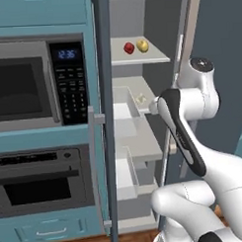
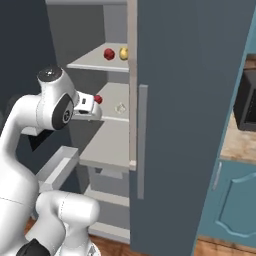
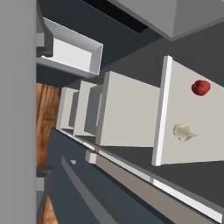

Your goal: Take the garlic and bell pepper from the second highest rack and move them to the highest rack where the potato and bell pepper are located, to maximize freezer space. Close the freezer door after rearranging.

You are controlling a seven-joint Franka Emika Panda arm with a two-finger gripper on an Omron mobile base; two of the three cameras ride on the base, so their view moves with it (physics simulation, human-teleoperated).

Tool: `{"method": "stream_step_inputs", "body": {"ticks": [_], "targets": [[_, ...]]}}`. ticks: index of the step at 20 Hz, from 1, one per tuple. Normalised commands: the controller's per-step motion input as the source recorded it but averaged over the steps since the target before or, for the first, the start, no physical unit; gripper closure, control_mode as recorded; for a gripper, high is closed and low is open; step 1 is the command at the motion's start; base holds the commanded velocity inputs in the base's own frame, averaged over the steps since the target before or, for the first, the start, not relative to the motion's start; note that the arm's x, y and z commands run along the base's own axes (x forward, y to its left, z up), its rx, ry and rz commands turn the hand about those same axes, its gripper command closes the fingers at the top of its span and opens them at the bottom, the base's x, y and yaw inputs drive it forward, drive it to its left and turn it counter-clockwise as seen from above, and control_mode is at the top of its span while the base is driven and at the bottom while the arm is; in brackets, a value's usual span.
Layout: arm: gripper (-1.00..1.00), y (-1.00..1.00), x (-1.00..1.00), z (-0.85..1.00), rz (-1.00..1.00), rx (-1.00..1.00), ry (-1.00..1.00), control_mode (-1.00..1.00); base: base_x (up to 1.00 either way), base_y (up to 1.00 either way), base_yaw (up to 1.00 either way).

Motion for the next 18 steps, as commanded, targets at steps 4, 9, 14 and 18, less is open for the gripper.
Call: {"method": "stream_step_inputs", "body": {"ticks": [4,9,14,18], "targets": [[-1.00,0.00,0.00,0.00,0.00,0.00,0.00,1.00,0.00,0.58,0.41],[-1.00,0.00,0.00,0.00,0.00,0.00,0.00,1.00,0.00,0.44,0.51],[-1.00,0.00,0.00,0.00,0.00,0.00,0.00,1.00,0.00,0.09,0.85],[-1.00,0.00,0.00,0.00,0.00,0.00,0.00,1.00,-0.01,-0.03,0.57]]}}
